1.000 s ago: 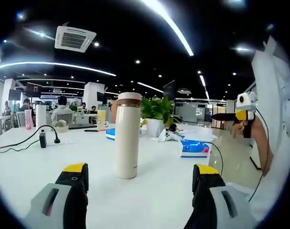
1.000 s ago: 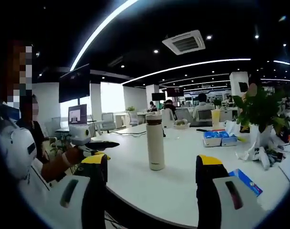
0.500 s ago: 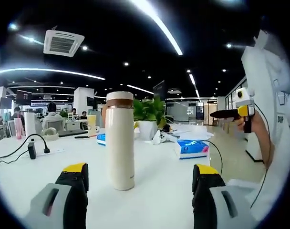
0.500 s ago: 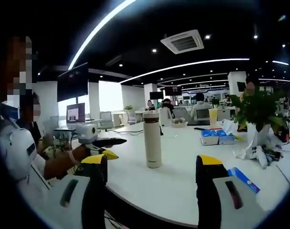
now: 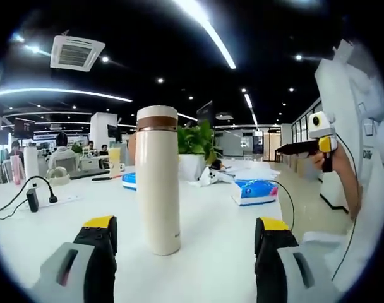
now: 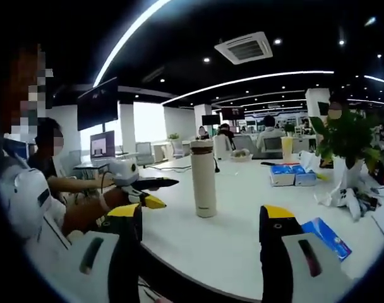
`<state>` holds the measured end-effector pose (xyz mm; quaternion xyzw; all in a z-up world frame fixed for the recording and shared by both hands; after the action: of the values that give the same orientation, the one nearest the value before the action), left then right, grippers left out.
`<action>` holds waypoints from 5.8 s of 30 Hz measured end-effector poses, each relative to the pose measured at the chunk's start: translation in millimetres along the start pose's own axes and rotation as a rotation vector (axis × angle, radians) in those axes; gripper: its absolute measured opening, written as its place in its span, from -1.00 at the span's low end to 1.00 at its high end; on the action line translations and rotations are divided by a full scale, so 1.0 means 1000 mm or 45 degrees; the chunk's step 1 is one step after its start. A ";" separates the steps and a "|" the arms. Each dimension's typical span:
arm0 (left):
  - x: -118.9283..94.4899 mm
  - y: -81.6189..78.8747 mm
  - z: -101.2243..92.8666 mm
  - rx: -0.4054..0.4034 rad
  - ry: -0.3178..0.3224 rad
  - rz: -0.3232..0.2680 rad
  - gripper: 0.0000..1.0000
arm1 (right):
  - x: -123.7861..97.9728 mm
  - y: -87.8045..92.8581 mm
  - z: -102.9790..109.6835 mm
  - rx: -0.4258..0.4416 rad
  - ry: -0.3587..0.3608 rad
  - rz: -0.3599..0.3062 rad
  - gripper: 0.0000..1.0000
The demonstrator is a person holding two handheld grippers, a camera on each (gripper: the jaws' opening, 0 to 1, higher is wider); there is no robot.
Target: Grasp the water cup twist off the cup lid place the cup lid on the table
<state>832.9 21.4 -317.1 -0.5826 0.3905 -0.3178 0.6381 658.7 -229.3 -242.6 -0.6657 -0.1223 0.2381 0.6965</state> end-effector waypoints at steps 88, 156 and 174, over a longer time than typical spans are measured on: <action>0.112 0.033 0.035 -0.026 0.231 -0.011 0.68 | 0.173 -0.062 -0.069 -0.150 -0.557 -0.026 0.59; 0.116 0.033 0.037 -0.040 0.257 -0.027 0.67 | 0.283 -0.062 -0.018 -0.309 -1.114 0.108 0.67; 0.116 0.033 0.036 -0.056 0.250 -0.031 0.60 | 0.274 -0.065 -0.015 -0.298 -1.143 0.067 0.66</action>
<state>919.7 -56.7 -364.0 -0.5671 0.4511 -0.3725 0.5798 911.6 -106.7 -219.9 -0.5737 -0.4208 0.5050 0.4886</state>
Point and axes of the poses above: the point that each gripper's makers call its tool centre point, and the gripper's own axes: x roughly forward along the fingers, z roughly to its left, y roughly out of its underside, the point moved 6 cm from there along -x, roughly backward along the fingers, and after that the axes turned 3 degrees about z, right-handed, at the moved point
